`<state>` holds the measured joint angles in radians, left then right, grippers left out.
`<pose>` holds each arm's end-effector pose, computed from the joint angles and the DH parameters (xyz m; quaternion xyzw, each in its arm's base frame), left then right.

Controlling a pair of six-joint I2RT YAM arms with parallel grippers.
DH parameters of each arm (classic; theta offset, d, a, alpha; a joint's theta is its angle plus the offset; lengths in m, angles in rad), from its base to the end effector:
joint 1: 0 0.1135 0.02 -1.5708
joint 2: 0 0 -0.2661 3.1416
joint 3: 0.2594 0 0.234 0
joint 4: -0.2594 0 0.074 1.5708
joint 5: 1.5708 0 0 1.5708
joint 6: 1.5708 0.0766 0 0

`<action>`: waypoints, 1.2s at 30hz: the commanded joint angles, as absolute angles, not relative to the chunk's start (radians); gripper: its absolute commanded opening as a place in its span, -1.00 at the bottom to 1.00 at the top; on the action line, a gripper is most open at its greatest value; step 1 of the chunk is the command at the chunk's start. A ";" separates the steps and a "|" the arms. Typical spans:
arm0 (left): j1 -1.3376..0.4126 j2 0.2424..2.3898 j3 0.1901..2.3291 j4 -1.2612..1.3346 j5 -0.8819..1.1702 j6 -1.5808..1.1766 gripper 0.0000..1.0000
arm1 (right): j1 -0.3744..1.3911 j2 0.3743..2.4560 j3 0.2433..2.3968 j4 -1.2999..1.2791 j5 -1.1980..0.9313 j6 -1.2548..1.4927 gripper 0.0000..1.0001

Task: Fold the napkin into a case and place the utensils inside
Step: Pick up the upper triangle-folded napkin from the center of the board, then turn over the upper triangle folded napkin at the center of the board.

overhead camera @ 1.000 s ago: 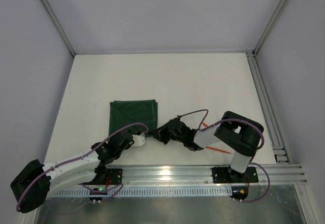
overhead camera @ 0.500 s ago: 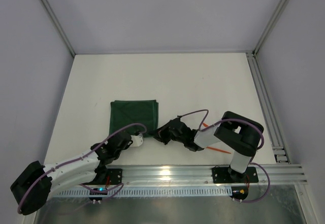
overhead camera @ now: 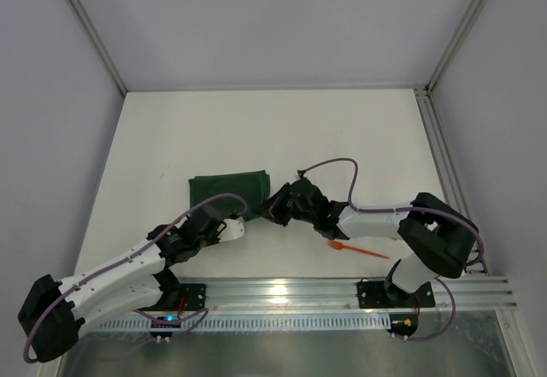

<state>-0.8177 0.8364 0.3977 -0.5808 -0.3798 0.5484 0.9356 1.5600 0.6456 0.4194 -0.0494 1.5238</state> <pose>0.1219 -0.0885 0.1456 0.5566 0.7654 0.1441 0.2892 0.1958 0.2720 0.1655 0.2368 0.8253 0.4898 0.1513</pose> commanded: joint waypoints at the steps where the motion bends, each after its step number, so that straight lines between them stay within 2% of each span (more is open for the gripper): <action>1: -0.815 0.821 0.489 -0.754 -0.324 0.518 -1.00 | 0.890 1.494 0.693 0.324 -0.125 1.372 -0.93; 10: -0.815 0.899 0.805 -0.968 -0.218 0.485 -1.00 | 0.809 1.381 0.926 -0.099 -0.161 1.103 -0.93; 22: -0.830 1.225 1.227 -1.045 -0.040 0.402 -1.00 | 0.557 1.238 1.264 -0.672 -0.172 0.718 -0.93; 26: -0.894 1.352 1.418 -1.037 -0.003 0.362 -1.00 | 0.474 1.197 1.312 -0.820 -0.163 0.623 -0.93; 36: -1.066 1.675 1.735 -1.008 0.141 0.270 -1.00 | 0.164 1.071 1.368 -1.057 -0.108 0.370 -0.92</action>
<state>-1.0248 1.6245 1.6554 -0.9730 0.0654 0.3271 0.2344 1.1080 1.2995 -0.9360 -0.2008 0.5217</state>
